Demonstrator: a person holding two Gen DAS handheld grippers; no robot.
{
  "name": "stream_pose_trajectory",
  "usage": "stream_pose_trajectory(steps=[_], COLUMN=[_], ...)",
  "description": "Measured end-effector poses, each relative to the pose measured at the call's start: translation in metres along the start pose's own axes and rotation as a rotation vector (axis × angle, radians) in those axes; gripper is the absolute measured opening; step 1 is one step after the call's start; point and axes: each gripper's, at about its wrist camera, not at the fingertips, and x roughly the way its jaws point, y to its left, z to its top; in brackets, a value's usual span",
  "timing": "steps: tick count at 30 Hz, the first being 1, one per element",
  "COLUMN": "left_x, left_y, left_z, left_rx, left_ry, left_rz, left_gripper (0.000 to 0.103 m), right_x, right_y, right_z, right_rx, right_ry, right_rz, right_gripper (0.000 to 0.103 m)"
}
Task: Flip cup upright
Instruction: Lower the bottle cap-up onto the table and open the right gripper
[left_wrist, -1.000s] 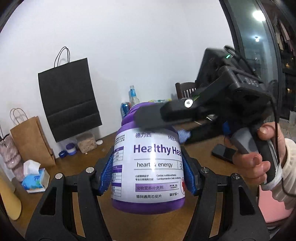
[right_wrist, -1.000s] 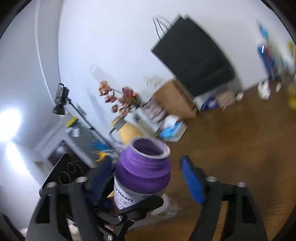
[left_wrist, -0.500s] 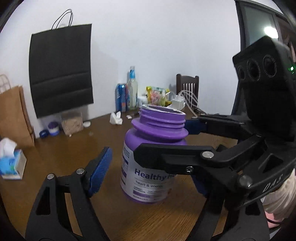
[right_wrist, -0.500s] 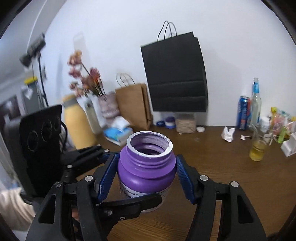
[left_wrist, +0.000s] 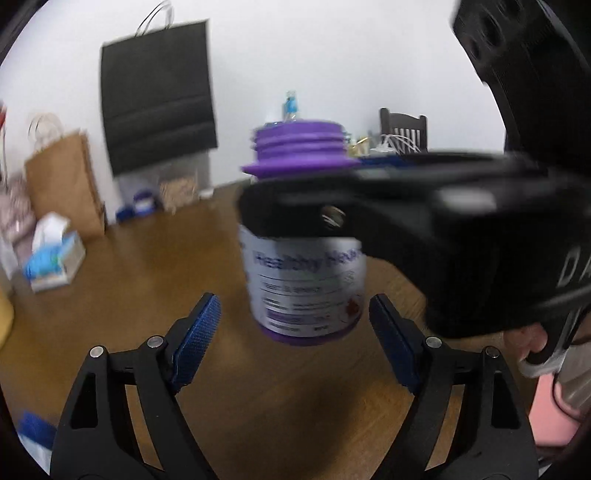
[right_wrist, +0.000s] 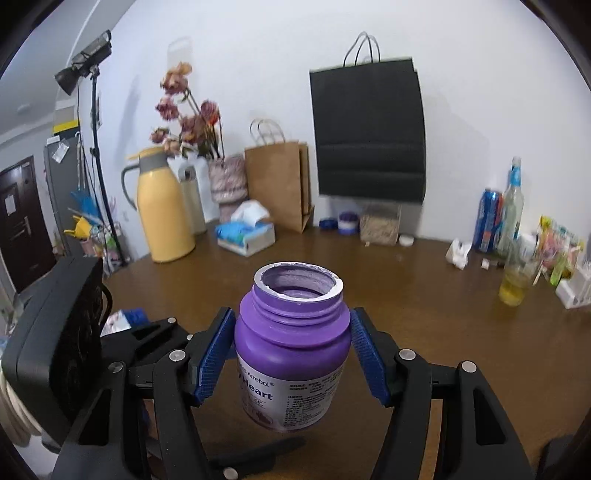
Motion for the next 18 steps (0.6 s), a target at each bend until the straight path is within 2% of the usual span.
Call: stream_pose_trajectory(steps=[4,10,13,18], left_x=[0.0,0.002,0.009,0.004], left_y=[0.013,0.007,0.01,0.011], left_z=[-0.012,-0.029,-0.033,-0.031], left_rx=[-0.034,0.059,0.043,0.041], left_ry=[0.059,0.107,0.161,0.135], left_rz=[0.016,0.072,0.083,0.076], left_gripper=[0.08,0.08,0.081,0.081], right_x=[0.02,0.045,0.046,0.04], right_y=[0.002,0.02,0.025,0.024], right_z=[-0.022,-0.05,-0.053,-0.053], right_rx=[0.019,-0.03,-0.033,0.0], right_ry=[0.064,0.143,0.16,0.164], right_rz=[0.015,0.025,0.024,0.052], right_gripper=[0.068,0.069,0.069,0.071])
